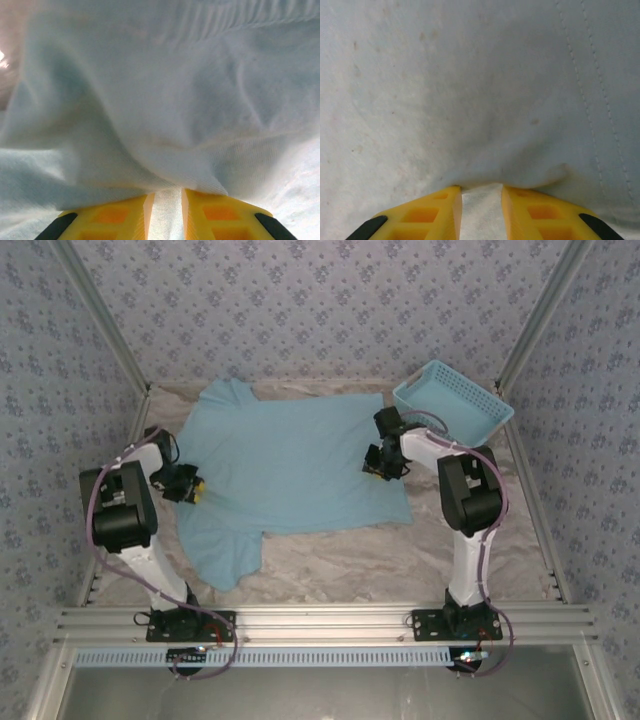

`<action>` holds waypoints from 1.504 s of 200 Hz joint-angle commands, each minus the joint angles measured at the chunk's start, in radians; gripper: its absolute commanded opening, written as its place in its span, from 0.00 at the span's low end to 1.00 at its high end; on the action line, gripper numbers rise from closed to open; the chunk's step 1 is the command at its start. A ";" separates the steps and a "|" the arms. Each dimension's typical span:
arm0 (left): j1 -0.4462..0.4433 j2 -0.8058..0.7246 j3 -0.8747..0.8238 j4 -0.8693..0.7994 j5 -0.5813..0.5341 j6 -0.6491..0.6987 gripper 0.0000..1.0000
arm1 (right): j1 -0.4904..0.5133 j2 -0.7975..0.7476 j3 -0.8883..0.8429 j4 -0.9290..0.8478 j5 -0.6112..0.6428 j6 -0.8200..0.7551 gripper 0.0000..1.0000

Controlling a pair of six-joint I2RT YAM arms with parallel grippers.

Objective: Fold and stack the t-shirts

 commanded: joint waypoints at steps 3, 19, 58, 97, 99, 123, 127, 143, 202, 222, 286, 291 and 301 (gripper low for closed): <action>-0.003 0.126 0.088 0.012 -0.009 0.077 0.24 | -0.050 0.081 0.053 -0.075 0.009 0.023 0.30; -0.004 0.178 0.184 -0.033 0.003 0.107 0.25 | -0.070 0.127 0.132 -0.089 -0.033 0.002 0.31; -0.005 0.044 0.239 -0.151 -0.107 0.148 0.50 | -0.068 0.064 0.189 -0.104 -0.037 -0.046 0.40; -0.018 -0.299 -0.089 -0.249 -0.157 0.136 0.48 | -0.066 -0.166 0.021 -0.070 0.001 0.003 0.48; -0.021 -0.312 -0.111 -0.254 -0.152 0.133 0.47 | -0.065 -0.179 0.009 -0.068 0.001 0.010 0.48; -0.092 -0.493 -0.370 -0.286 -0.119 0.041 0.45 | -0.061 -0.314 -0.148 -0.026 -0.018 0.060 0.48; -0.101 -0.524 -0.410 -0.283 -0.105 0.022 0.45 | -0.058 -0.331 -0.169 -0.026 -0.022 0.064 0.48; -0.136 -0.628 -0.530 -0.268 -0.053 -0.055 0.45 | -0.058 -0.396 -0.267 -0.025 -0.051 0.072 0.48; -0.181 -0.651 -0.643 -0.163 -0.029 -0.124 0.48 | -0.148 -0.500 -0.457 -0.007 -0.126 0.072 0.50; -0.182 -0.644 -0.634 -0.120 -0.049 -0.128 0.47 | -0.159 -0.513 -0.471 -0.015 -0.126 0.054 0.50; -0.201 -0.584 -0.643 -0.029 -0.055 -0.118 0.17 | -0.160 -0.515 -0.533 0.010 -0.110 0.085 0.49; -0.202 -0.591 -0.643 -0.039 -0.065 -0.116 0.13 | -0.161 -0.511 -0.535 0.006 -0.103 0.090 0.48; -0.201 -0.619 -0.638 -0.067 -0.092 -0.111 0.05 | -0.162 -0.505 -0.533 -0.007 -0.082 0.104 0.47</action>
